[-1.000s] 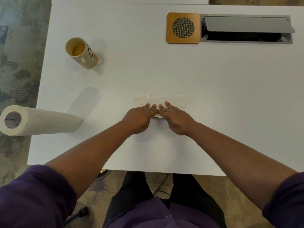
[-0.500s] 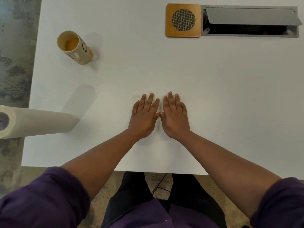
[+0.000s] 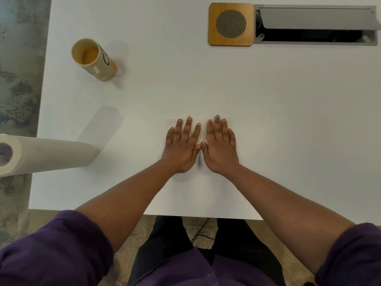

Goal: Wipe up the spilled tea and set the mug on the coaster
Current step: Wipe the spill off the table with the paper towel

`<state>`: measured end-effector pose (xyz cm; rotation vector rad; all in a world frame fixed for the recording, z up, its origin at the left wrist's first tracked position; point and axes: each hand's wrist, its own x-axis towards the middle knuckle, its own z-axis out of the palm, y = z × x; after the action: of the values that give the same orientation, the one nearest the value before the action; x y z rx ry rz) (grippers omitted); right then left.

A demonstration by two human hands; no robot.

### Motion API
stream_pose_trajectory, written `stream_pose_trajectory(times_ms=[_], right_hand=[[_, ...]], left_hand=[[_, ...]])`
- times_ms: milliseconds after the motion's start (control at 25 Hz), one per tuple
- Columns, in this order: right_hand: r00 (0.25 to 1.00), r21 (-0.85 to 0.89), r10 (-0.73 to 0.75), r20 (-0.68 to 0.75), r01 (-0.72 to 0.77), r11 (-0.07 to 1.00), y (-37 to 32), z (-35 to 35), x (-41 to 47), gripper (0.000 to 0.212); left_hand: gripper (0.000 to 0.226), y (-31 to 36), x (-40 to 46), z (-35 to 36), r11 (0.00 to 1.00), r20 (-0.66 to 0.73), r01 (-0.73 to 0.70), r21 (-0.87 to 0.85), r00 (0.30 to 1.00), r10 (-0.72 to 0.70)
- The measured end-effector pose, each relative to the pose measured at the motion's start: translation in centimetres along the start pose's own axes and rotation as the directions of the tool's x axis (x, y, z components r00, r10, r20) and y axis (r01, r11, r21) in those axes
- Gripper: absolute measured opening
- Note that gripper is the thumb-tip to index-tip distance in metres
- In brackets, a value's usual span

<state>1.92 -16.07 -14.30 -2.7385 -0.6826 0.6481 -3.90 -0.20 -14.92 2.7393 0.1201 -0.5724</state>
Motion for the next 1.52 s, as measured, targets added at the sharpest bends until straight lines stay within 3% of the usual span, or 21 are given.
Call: stream_pose_trajectory(times_ms=[160,320,560,840,1040,1160,1320,1520], right_hand=[[0.965,0.170,0.216,-0.150,-0.190,0.967,-1.7,-0.5,-1.2,0.079],[0.932,0.250,0.349,-0.098,-0.316,0.915,-2.6,-0.7,-0.7,0.078],[0.948,0.180,0.291,-0.127,-0.267,0.947,-2.6,-1.0,-0.1,0.059],[0.958,0.294,0.260,-0.118,-0.216,0.931,-3.2,-0.9,0.2,0.039],[0.952,0.296,0.298,-0.064,-0.267,0.917,-2.9,-1.2,-0.1,0.064],[0.936,0.248,0.352,-0.004,-0.340,0.907,-3.4,-0.7,-0.8,0.078],[0.942,0.410,0.334,0.029,-0.316,0.856,-3.5,-1.0,-1.1,0.071],[0.948,0.599,0.309,0.081,-0.294,0.745,-2.4,-2.1,-1.2,0.065]], left_hand=[[0.071,0.4,-0.7,-1.2,0.986,-0.150,0.106,-0.126,0.981,-0.125],[0.059,0.3,-0.7,-2.1,0.957,-0.192,0.161,-0.241,0.959,-0.209],[0.048,0.2,-0.7,-2.1,0.927,-0.222,0.139,-0.348,0.949,-0.225],[0.024,1.2,-0.3,-1.8,0.877,-0.263,0.155,-0.456,0.917,-0.299],[0.013,1.3,0.1,-2.2,0.836,-0.255,0.205,-0.510,0.892,-0.374],[0.013,1.9,0.2,-2.1,0.786,-0.224,0.221,-0.578,0.883,-0.413],[0.012,3.4,0.2,-1.7,0.684,-0.168,0.167,-0.710,0.904,-0.394],[0.011,4.6,0.7,-1.9,0.387,-0.023,0.175,-0.905,0.890,-0.456]])
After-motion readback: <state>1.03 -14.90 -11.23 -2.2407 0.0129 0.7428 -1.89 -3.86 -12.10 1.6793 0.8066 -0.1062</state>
